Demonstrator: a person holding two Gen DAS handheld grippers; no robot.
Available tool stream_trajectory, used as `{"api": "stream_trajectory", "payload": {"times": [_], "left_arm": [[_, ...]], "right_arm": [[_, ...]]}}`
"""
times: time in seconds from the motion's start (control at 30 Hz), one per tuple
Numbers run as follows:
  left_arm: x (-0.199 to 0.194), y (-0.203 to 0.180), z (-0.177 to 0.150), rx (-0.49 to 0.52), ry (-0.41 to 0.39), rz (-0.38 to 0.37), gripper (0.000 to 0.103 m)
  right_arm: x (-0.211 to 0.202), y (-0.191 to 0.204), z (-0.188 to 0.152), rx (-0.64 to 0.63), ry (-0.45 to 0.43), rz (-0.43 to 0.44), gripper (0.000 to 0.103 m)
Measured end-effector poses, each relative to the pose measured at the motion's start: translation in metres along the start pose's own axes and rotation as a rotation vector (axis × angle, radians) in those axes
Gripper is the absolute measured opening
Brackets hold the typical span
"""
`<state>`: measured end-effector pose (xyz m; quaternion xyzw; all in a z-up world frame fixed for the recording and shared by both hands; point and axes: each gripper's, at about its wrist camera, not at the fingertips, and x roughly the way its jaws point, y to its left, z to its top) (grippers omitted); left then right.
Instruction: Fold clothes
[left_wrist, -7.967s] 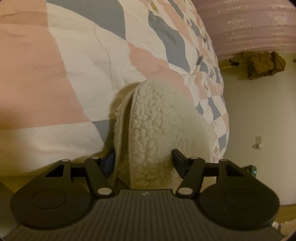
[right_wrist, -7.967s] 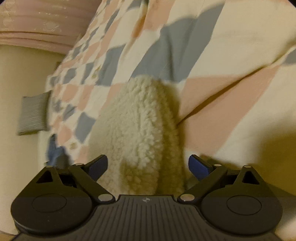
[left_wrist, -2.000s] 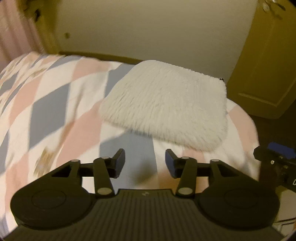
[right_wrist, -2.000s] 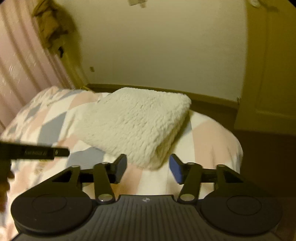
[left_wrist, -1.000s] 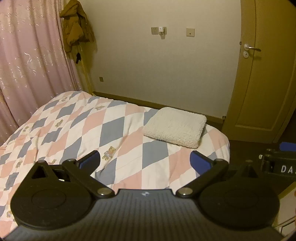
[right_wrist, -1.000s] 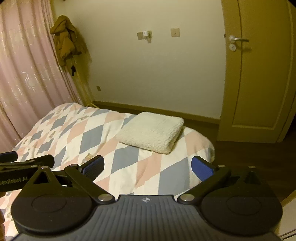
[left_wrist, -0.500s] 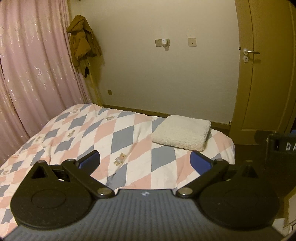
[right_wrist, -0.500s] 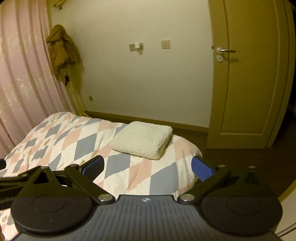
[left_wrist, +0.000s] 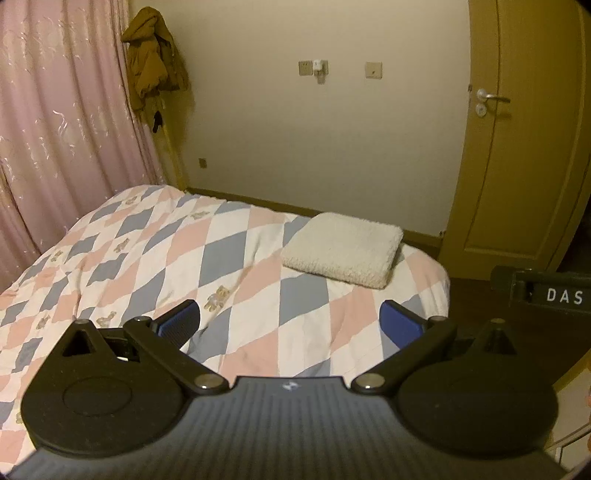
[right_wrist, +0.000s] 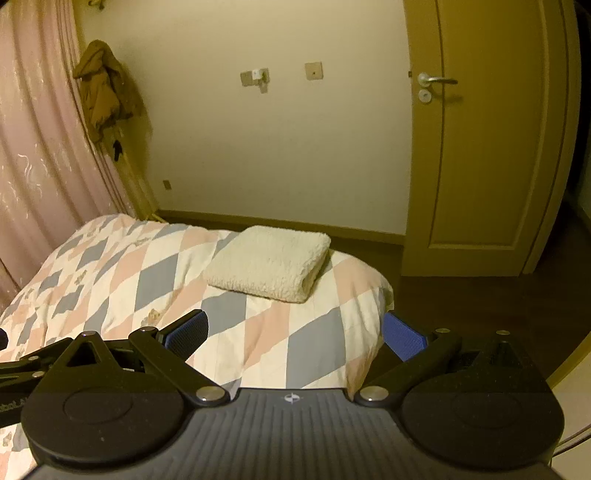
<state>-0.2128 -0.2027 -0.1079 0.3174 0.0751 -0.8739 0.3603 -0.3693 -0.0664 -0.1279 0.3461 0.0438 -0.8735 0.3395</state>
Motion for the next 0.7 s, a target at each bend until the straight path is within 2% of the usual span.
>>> {"api": "stream_trajectory", "payload": {"times": [0.27, 0.7], "left_arm": [[0.041, -0.004, 0.004, -0.020, 0.097, -0.012, 0.102], [0.117, -0.010, 0.022, -0.031, 0.203, -0.002, 0.102]], "right_arm": [[0.041, 0.000, 0.001, -0.006, 0.092, -0.003, 0.103], [0.109, -0.002, 0.018, -0.036, 0.197, -0.017, 0.103]]}}
